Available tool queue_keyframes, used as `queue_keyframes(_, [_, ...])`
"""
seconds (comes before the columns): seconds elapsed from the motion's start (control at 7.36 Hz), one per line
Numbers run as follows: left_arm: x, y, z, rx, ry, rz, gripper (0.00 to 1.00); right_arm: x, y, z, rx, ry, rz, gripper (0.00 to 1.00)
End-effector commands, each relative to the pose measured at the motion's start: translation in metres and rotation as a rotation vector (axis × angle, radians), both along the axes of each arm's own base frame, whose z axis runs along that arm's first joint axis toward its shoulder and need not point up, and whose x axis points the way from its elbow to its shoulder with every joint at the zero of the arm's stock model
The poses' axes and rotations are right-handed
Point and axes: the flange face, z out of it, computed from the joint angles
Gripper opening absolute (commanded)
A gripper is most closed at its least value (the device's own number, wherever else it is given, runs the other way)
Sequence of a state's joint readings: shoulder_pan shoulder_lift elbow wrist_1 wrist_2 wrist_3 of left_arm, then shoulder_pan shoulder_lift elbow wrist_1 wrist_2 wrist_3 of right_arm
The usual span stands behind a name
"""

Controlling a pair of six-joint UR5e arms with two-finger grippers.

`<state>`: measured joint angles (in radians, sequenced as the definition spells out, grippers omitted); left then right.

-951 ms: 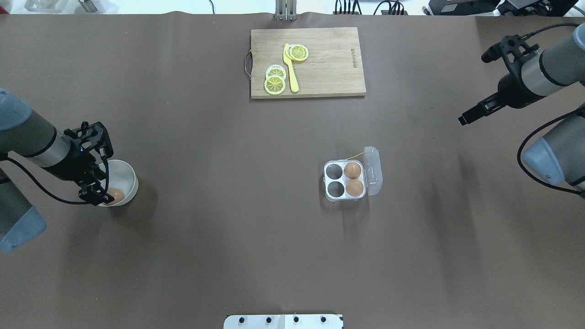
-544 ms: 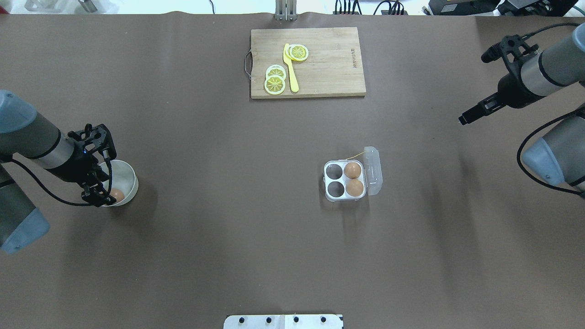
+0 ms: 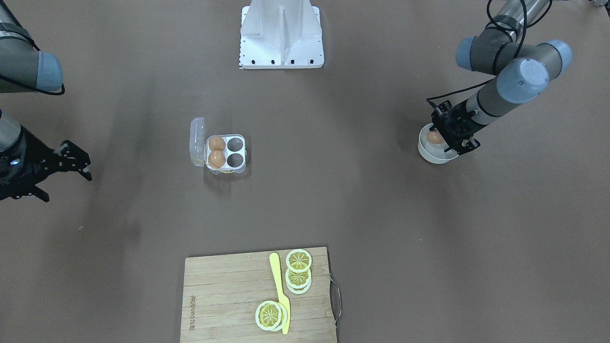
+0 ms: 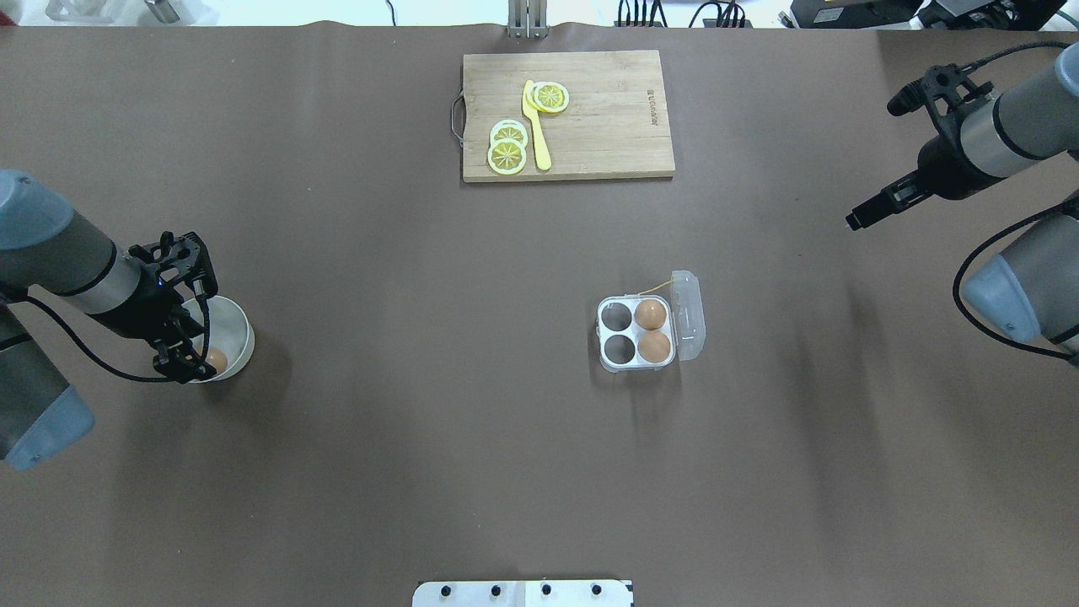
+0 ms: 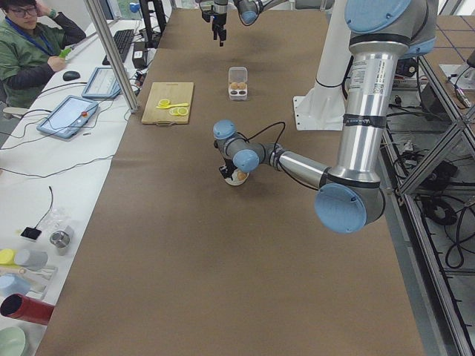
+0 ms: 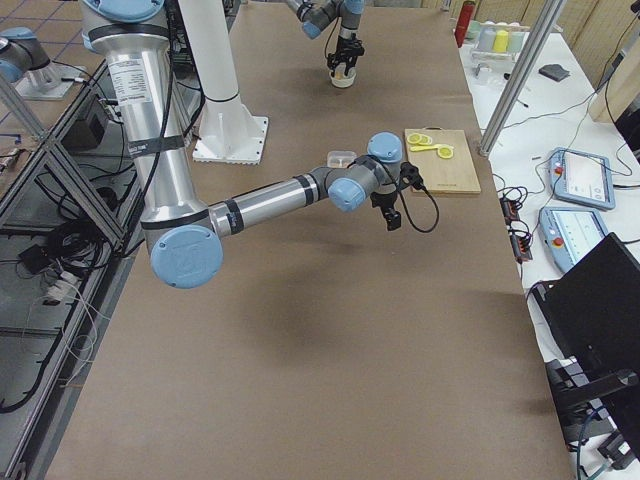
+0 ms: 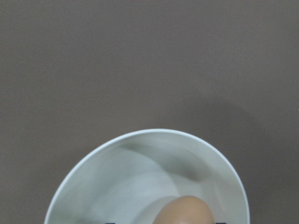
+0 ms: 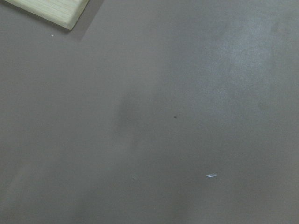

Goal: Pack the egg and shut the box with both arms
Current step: 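Close the left gripper on the brown egg inside the white bowl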

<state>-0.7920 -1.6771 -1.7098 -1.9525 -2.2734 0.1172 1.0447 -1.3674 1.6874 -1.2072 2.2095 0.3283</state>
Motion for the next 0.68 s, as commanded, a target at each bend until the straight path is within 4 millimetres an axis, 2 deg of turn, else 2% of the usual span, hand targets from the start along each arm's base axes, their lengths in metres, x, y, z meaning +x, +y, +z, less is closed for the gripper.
queue_keyframes(0.0, [0.0002, -0.0011, -0.0010, 0.002, 0.001, -0.001, 0.61, -0.0001, -0.0002, -0.0004, 0.001, 0.000, 0.000, 1.00])
queue_keyframes(0.27, [0.0005, -0.0012, -0.0027, 0.003, 0.004, 0.000, 0.51, -0.0001, -0.0002, -0.0004, 0.001, 0.000, 0.000, 1.00])
queue_keyframes(0.54, [0.0001, -0.0007, -0.0059, 0.007, 0.010, 0.001, 0.35, -0.0001, -0.0002, -0.0004, 0.001, 0.000, 0.000, 1.00])
